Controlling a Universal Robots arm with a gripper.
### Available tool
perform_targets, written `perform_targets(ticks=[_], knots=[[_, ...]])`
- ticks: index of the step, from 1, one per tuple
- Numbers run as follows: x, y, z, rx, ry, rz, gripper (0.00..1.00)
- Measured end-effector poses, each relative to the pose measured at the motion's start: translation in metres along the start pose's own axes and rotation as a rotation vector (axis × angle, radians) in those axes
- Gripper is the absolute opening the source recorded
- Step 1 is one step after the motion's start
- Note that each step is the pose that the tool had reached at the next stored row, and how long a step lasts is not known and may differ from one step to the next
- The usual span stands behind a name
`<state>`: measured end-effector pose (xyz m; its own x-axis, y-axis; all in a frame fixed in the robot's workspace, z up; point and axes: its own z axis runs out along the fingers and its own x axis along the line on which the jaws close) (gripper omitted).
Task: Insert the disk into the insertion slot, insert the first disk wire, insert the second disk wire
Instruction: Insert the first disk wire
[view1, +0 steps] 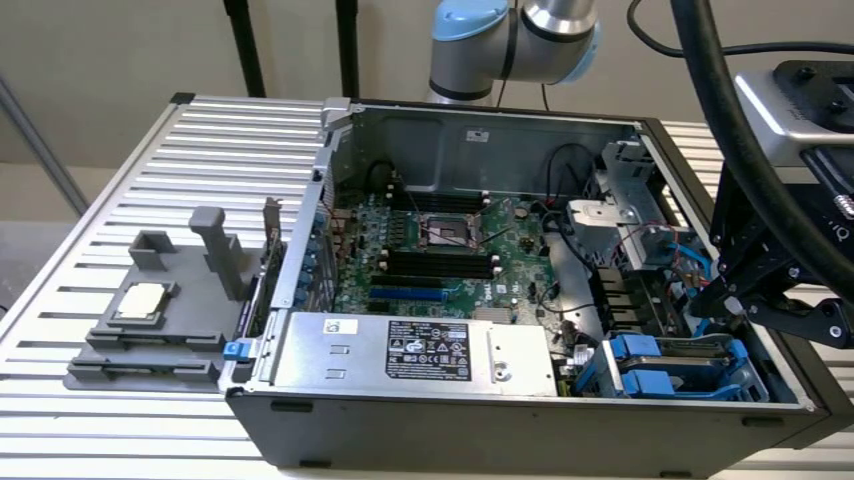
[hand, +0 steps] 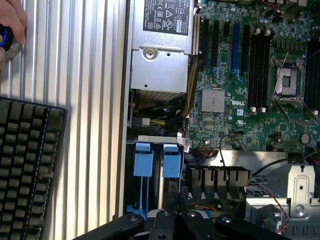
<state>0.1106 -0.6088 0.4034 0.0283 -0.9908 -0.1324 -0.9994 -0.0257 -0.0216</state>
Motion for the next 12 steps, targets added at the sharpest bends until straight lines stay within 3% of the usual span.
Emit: perform_targets(ticks=[5, 12], knots=[[-0.001, -0.0025, 0.0001, -0.0002, 0.0001, 0.000, 0.13], [-0.009, -0.0262, 0.0040, -0.0003, 0.0001, 0.000, 0.13]])
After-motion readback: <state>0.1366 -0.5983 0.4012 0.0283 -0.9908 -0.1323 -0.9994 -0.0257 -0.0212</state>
